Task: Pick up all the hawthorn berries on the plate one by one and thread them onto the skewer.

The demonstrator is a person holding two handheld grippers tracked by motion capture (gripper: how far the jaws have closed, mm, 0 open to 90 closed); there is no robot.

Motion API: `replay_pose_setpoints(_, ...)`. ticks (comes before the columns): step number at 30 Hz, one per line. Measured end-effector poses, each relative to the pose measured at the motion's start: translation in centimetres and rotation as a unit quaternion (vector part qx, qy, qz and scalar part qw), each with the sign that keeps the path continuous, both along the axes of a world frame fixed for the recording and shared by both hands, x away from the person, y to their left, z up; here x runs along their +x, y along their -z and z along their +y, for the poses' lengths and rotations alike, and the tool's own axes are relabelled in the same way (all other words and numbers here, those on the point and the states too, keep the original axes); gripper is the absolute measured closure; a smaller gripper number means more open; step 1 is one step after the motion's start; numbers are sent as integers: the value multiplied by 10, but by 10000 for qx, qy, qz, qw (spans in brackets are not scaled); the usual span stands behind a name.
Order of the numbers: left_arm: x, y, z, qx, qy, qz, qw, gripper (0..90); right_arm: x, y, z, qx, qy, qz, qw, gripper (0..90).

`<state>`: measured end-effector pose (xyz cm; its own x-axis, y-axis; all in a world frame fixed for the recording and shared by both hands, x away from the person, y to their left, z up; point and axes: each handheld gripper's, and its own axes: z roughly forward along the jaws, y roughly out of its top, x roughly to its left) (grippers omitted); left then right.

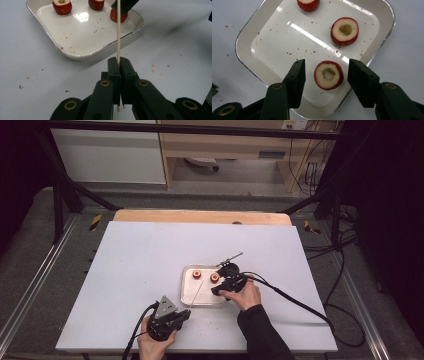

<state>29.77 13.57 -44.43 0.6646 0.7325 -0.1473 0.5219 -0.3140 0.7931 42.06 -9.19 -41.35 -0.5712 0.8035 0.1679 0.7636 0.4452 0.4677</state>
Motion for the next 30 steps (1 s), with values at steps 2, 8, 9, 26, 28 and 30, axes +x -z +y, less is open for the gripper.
replay_pose_setpoints(2,0,0,0,5,0,5,10000,885,1,2,1,17,35,61,10000,524)
replay_pose_setpoints(8,0,1,-1,11,12,13,10000,885,3,4,2,15,98,193,9998,562)
replay_pose_setpoints(9,0,1,-1,13,14,13,10000,885,4,4,2,4,105,214,9997,567)
replay_pose_setpoints(26,-1,1,-1,36,6,-5,10000,885,4,0,4,129,168,297,9993,595)
replay_pose_setpoints(28,-1,1,-2,0,-10,-17,10000,885,0,-9,-1,319,136,89,9994,595)
replay_pose_setpoints(30,-2,1,-3,-15,-21,-17,10000,885,-3,-16,-4,500,158,-40,9986,595)
